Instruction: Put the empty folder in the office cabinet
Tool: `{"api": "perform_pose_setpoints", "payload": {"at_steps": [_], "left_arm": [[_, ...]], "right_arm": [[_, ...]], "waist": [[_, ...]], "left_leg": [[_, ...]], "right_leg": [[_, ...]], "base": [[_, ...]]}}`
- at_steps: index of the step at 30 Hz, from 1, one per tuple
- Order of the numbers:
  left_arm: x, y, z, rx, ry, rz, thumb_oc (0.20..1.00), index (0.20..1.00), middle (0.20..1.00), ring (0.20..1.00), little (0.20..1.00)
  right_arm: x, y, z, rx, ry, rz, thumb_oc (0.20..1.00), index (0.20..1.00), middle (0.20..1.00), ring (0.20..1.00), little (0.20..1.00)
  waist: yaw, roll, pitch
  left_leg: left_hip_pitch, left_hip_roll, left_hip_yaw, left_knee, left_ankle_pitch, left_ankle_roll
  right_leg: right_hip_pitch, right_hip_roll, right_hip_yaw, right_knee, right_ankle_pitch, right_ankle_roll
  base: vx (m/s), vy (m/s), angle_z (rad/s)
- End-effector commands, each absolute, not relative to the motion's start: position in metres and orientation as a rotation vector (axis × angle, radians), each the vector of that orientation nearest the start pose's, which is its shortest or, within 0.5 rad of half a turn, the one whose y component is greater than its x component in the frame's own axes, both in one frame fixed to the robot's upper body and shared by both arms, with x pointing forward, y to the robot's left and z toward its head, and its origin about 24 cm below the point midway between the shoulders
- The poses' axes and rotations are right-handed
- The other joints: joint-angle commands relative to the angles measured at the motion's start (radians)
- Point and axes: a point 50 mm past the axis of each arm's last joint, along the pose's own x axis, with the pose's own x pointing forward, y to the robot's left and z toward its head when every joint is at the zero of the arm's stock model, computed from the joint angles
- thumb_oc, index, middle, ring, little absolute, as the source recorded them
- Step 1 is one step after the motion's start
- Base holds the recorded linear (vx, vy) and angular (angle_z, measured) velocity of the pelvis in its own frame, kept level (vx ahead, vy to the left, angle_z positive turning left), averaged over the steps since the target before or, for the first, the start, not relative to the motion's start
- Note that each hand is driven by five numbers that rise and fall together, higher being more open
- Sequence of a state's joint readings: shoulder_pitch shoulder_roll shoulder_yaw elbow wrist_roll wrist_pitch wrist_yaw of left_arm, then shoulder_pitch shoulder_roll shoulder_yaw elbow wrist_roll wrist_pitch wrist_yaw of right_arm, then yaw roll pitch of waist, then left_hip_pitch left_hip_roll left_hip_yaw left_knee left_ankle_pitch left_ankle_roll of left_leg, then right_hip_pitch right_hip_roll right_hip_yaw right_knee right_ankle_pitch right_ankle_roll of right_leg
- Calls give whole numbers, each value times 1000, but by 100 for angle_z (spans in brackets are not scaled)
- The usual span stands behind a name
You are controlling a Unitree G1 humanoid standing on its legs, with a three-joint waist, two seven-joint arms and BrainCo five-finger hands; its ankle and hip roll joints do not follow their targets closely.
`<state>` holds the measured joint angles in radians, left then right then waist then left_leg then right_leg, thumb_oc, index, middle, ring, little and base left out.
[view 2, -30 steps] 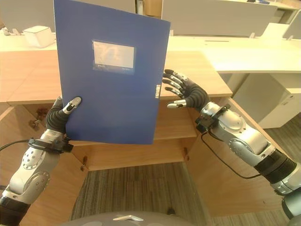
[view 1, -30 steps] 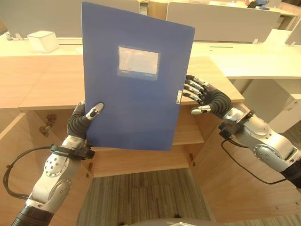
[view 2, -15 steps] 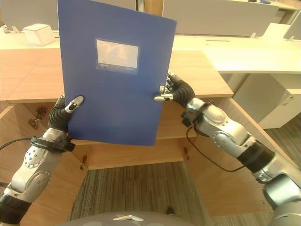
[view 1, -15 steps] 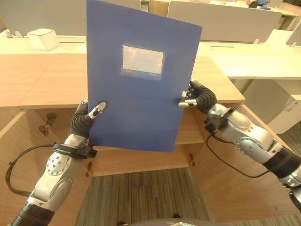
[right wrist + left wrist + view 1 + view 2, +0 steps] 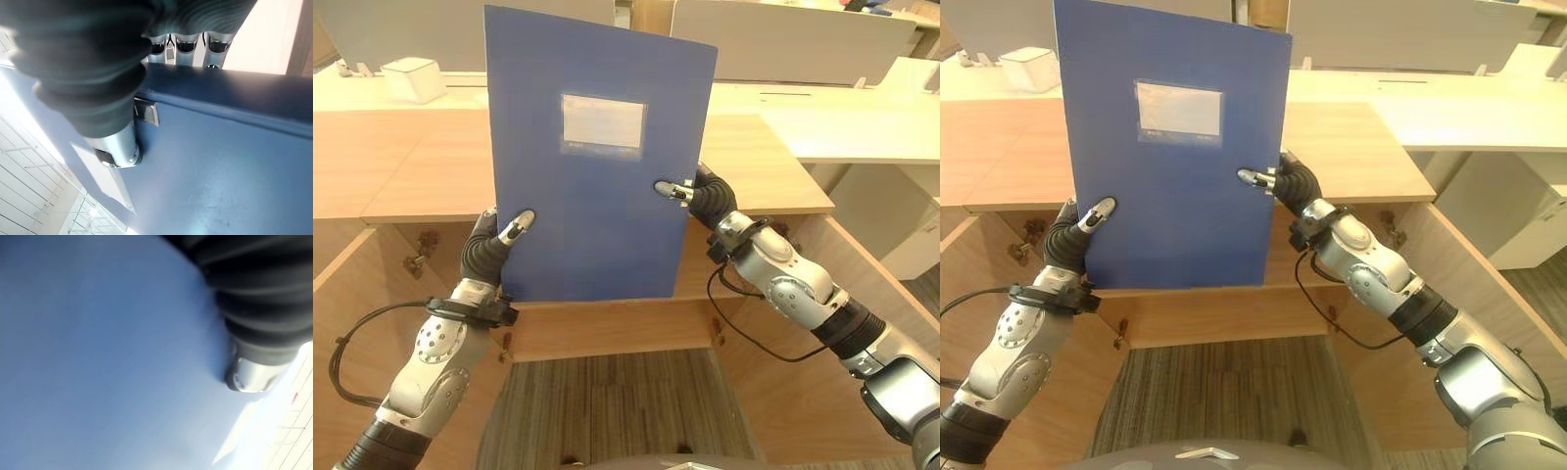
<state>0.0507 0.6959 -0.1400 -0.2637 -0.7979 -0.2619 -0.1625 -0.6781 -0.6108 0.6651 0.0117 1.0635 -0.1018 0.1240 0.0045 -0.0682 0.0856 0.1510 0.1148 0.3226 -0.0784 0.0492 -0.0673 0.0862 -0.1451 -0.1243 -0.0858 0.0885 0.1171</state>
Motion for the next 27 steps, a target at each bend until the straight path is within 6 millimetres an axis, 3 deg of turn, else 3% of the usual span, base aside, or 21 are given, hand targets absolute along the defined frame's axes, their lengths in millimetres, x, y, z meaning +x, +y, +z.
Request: {"api": "perform_pose_setpoints", "payload": {"at_steps": [1,2,3,4,5,6,7,8,11,12,14,16,21,26,27], "left_arm": [[234,196,161,-82,-490,-483,200,200,200,200,200],[234,200,160,-52,-489,-454,241,241,241,241,241],[233,202,158,-19,-486,-428,520,520,520,520,520],[231,205,156,15,-488,-392,890,890,890,890,890],[231,205,156,15,-488,-392,890,890,890,890,890],[230,210,153,43,-486,-347,1000,1000,1000,1000,1000],[226,220,141,108,-475,-221,1000,1000,1000,1000,1000],[226,219,140,108,-474,-222,1000,1000,1000,1000,1000],[218,225,109,66,-384,-90,1000,1000,1000,1000,1000],[218,225,109,66,-384,-90,1000,1000,1000,1000,1000],[212,226,85,66,-297,-50,1000,1000,1000,1000,1000],[206,226,69,87,-231,-39,1000,1000,1000,1000,1000],[197,230,42,123,-108,-26,1000,1000,1000,1000,1000],[194,234,26,204,-35,-41,1000,1000,1000,1000,1000],[196,234,20,232,-21,-38,1000,1000,1000,1000,1000]], "right_arm": [[314,-85,203,137,-378,805,200,200,200,200,200],[314,-90,205,106,-409,777,200,200,200,200,200],[312,-95,206,66,-451,743,200,200,200,200,200],[309,-101,207,3,-493,707,200,200,200,200,200],[309,-101,207,3,-493,707,200,200,200,200,200],[306,-108,203,-28,-515,667,200,200,200,200,200],[299,-130,194,-156,-556,547,200,200,200,200,200],[298,-131,193,-158,-554,544,200,200,200,200,200],[281,-159,176,-337,-571,422,200,200,200,200,200],[281,-159,176,-337,-571,422,200,200,200,200,200],[268,-170,156,-455,-525,388,200,200,200,200,200],[260,-171,140,-475,-471,401,200,200,200,200,200],[249,-169,124,-578,-429,446,200,200,200,200,200],[246,-156,122,-670,-456,533,200,200,200,200,200],[244,-143,127,-697,-509,596,200,200,200,200,200]], "waist": [[8,1,-43],[8,4,-42],[8,6,-41],[7,9,-40],[7,9,-40],[8,13,-38],[7,15,-33],[8,15,-35],[8,14,-27],[8,14,-27],[12,14,-20],[15,13,-9],[23,16,26],[36,22,105],[46,22,155]], "left_leg": [[25,67,-68,-9,-65,-62],[25,67,-69,-9,-66,-61],[25,67,-70,-9,-67,-60],[25,67,-72,-9,-68,-58],[25,67,-72,-9,-68,-58],[25,66,-75,-9,-69,-56],[24,64,-81,-9,-73,-52],[24,64,-82,-9,-73,-52],[20,62,-92,-9,-75,-46],[20,62,-92,-9,-75,-46],[17,61,-99,-9,-75,-43],[12,59,-104,-6,-74,-41],[-18,56,-114,3,-65,-41],[-109,52,-136,37,-49,-42],[-162,51,-145,59,-39,-44]], "right_leg": [[-8,-106,-7,12,3,82],[-8,-106,-7,12,2,82],[-7,-106,-8,13,1,82],[-6,-107,-7,12,-1,82],[-6,-107,-7,12,-1,82],[-5,-107,-9,13,-3,82],[-4,-109,-13,12,-5,82],[-3,-109,-14,12,-5,82],[-2,-110,-21,12,-11,83],[-2,-110,-21,12,-11,83],[0,-111,-27,13,-16,84],[0,-112,-31,13,-16,86],[-20,-115,-37,15,-13,89],[-87,-121,-37,29,-2,91],[-129,-125,-35,40,8,91]], "base": [[0,0,0],[0,0,0],[0,0,0],[0,0,0],[0,0,0],[0,0,0],[0,0,0],[14,-12,6],[7,-14,9],[11,-20,7],[9,-33,14],[-2,-29,12],[-52,-13,5],[-194,-22,10],[-196,-16,9]]}}
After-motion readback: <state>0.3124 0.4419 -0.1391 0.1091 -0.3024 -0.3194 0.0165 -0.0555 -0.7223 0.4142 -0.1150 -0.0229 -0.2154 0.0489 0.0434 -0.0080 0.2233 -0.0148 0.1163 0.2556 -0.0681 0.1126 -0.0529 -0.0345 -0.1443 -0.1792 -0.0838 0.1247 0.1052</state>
